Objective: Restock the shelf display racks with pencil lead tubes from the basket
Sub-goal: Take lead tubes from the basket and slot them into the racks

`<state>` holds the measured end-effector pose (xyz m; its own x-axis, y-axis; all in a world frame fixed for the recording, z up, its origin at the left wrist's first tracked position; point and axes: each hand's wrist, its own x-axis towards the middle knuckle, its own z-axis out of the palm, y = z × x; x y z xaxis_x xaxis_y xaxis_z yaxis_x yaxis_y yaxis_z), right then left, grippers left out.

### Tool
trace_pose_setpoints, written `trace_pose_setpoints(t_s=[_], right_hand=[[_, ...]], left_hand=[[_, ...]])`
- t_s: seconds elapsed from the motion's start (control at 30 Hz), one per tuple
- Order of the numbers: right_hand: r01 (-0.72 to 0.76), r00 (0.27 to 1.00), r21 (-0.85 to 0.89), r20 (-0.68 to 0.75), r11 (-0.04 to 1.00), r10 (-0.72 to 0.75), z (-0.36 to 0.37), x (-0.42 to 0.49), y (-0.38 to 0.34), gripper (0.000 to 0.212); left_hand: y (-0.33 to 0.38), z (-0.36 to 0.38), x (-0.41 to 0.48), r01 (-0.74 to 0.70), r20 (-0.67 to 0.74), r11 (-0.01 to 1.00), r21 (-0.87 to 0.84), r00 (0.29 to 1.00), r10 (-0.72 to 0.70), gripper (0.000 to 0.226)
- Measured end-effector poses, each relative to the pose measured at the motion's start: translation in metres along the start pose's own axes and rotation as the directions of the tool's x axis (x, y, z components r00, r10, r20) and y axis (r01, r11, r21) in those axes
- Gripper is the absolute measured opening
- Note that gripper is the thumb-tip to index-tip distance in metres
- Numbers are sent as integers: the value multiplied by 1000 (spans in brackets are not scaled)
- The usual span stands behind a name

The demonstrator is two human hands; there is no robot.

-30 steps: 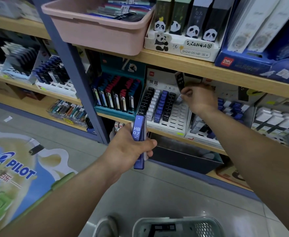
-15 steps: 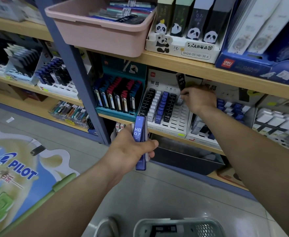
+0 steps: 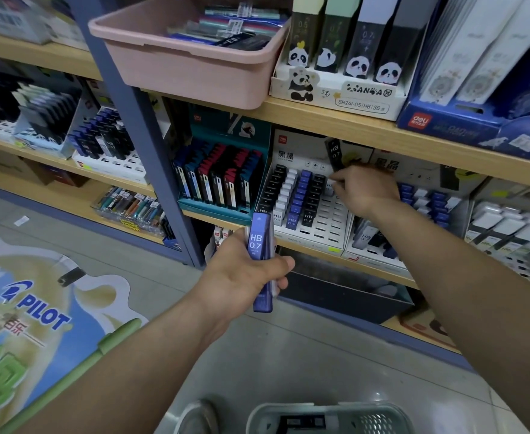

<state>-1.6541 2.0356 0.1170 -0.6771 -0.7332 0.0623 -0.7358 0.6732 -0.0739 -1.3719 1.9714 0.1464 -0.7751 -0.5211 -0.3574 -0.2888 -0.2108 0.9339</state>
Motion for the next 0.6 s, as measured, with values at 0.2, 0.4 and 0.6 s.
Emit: trace_pose_setpoints(t_s=[0.2,0.4,0.6], right_hand=[[97,989,198,-128,975,-73,-14,-39,-21,30],[22,980,840,90,542,-179,-51,-125,-56,15],[-110,970,918,183,382,-159,-66,-162,-47,11]], left_hand=[[5,4,-2,-7,21,1000,-23,1000,8,33],[4,20,-8,-44,107,999,23,993,41,26],[5,43,-22,-84,257,996,27,964,75,33]])
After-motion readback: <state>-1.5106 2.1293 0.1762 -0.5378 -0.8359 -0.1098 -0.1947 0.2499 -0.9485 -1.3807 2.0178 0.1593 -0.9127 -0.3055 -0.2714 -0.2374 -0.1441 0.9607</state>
